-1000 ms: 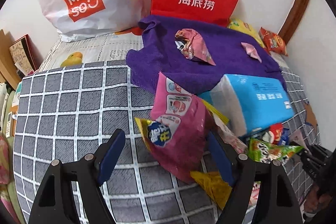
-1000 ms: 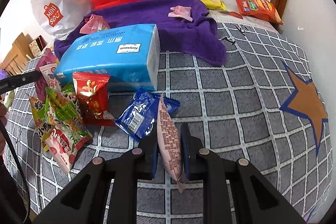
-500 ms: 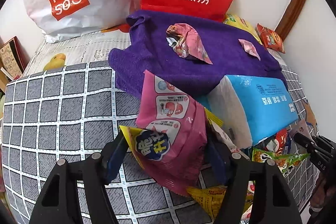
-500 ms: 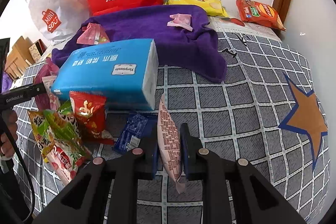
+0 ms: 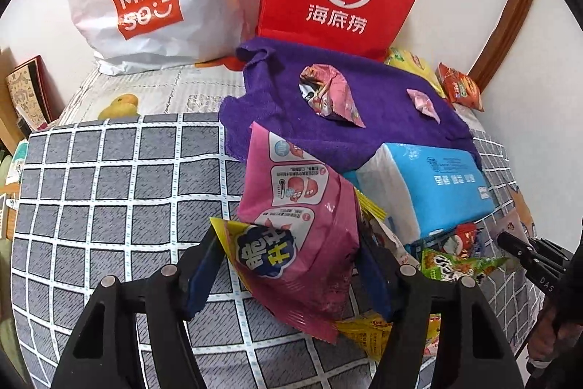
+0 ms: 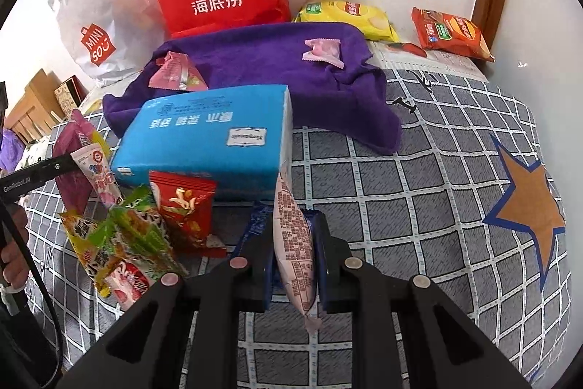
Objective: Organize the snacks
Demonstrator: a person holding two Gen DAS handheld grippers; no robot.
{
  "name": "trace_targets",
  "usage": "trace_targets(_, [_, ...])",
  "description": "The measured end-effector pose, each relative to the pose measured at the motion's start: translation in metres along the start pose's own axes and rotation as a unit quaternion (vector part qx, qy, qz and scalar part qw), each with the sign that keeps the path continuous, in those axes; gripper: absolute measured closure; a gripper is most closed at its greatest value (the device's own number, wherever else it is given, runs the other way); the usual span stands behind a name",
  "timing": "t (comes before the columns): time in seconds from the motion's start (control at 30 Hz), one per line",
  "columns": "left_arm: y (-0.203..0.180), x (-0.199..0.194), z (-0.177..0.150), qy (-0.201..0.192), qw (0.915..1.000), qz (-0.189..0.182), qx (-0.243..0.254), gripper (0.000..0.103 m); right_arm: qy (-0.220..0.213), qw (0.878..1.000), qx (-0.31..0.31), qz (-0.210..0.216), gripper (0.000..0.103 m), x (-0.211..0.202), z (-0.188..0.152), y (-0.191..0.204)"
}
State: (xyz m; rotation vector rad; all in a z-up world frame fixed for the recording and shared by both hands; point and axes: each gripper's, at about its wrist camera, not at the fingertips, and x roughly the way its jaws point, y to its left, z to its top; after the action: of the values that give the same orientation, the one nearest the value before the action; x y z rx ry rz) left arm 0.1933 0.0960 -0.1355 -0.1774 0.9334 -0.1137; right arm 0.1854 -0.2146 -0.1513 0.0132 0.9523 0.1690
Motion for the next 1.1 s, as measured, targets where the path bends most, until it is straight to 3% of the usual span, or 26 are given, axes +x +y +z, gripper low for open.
trace_targets(0.53, [-0.012,-0.047,-0.010,-0.032,0.9995,0.001,0.001,0.036,-0.036,0.999,0.010,0.003,0.085,-0.042,-0.007,0.004])
trace_targets(1.1, [-0.042,-0.079,-0.008,-0.054,0.9982,-0.022,0.012,0.036,-0.068,0.998,0.014,0.006,0.085,-0.076,-0.011,-0.001])
